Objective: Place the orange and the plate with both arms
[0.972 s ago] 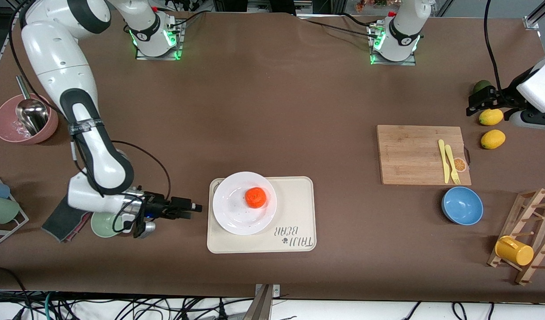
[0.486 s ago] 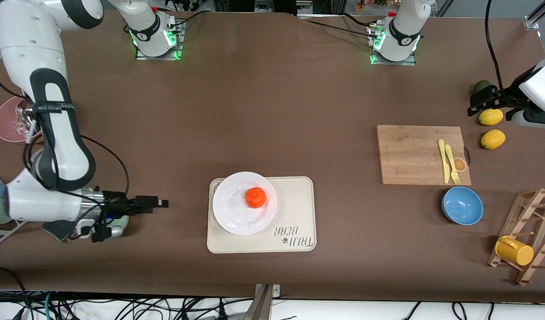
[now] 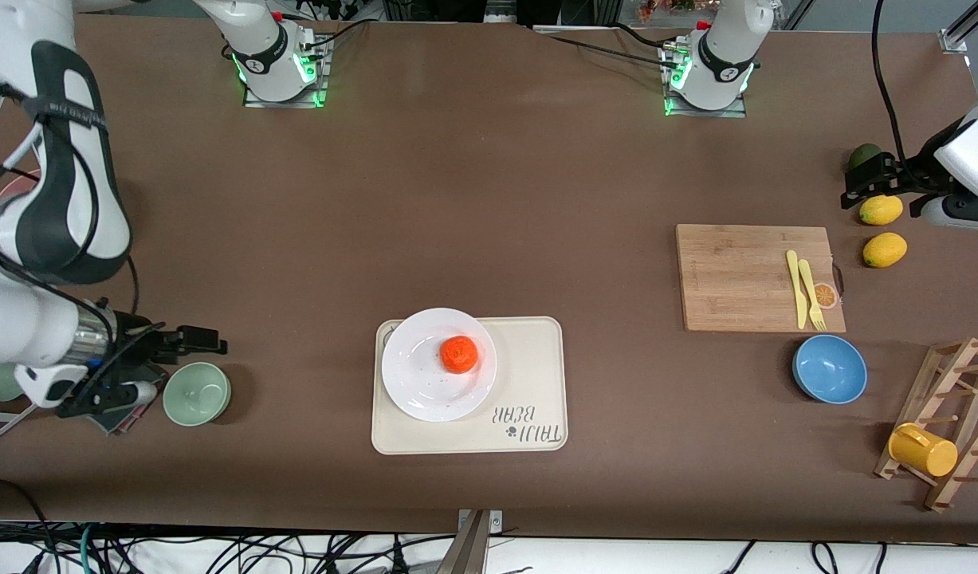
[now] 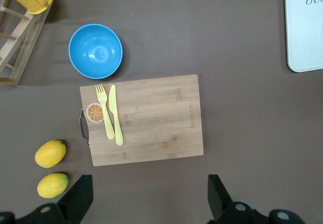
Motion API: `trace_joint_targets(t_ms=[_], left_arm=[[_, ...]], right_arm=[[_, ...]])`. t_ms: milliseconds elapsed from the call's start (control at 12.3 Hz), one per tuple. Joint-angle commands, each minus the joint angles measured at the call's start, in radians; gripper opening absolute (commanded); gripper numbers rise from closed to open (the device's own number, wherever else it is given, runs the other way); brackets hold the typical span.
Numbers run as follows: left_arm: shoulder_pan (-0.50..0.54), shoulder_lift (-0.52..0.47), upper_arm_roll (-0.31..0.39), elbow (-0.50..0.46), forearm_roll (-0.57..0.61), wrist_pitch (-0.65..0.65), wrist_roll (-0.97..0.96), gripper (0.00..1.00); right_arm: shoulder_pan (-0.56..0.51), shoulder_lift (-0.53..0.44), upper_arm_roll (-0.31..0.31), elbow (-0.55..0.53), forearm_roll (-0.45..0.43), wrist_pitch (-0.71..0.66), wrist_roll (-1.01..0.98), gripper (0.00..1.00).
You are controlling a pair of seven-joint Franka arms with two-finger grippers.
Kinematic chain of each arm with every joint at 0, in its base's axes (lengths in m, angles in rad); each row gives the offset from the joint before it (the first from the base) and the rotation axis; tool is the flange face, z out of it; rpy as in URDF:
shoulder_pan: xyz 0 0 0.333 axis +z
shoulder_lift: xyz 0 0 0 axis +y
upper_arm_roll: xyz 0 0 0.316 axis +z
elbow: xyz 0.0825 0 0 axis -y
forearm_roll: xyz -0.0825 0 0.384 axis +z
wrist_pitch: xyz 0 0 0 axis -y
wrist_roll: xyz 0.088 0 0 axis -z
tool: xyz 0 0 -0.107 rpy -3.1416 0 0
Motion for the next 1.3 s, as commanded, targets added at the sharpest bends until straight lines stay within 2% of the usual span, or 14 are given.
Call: trace_joint_targets(t_ms=[0, 486, 567, 648, 729, 1215], left_arm=[[-0.005, 0.012, 0.002, 0.03, 0.009, -0.023, 0.014, 1.0], [-0.003, 0.012, 0.002, 0.03, 0.009, -0.023, 0.014, 1.0], [-0.003, 0.012, 0.002, 0.03, 0.009, -0.021, 0.012, 1.0], [-0.003, 0.012, 0.002, 0.03, 0.009, -0.021, 0.012, 1.0], [-0.003, 0.012, 0.002, 0.03, 0.009, -0.023, 0.012, 1.0], [-0.003, 0.012, 0.002, 0.03, 0.009, -0.021, 0.012, 1.0]], right_arm=[[0.044, -0.128, -0.038, -0.108, -0.078, -0.027, 0.052, 1.0], [0.05, -0.441, -0.081, -0.398, -0.102, -0.029, 0.058, 1.0], [0.073, -0.47, -0.104, -0.421, -0.099, -0.038, 0.061, 1.0], [0.13, -0.48, -0.151, -0.431, -0.095, -0.049, 0.074, 1.0], [0.148, -0.478, -0.165, -0.431, -0.095, -0.05, 0.087, 1.0], [0.142, -0.489, -0.174, -0.446, -0.082, -0.07, 0.085, 1.0]])
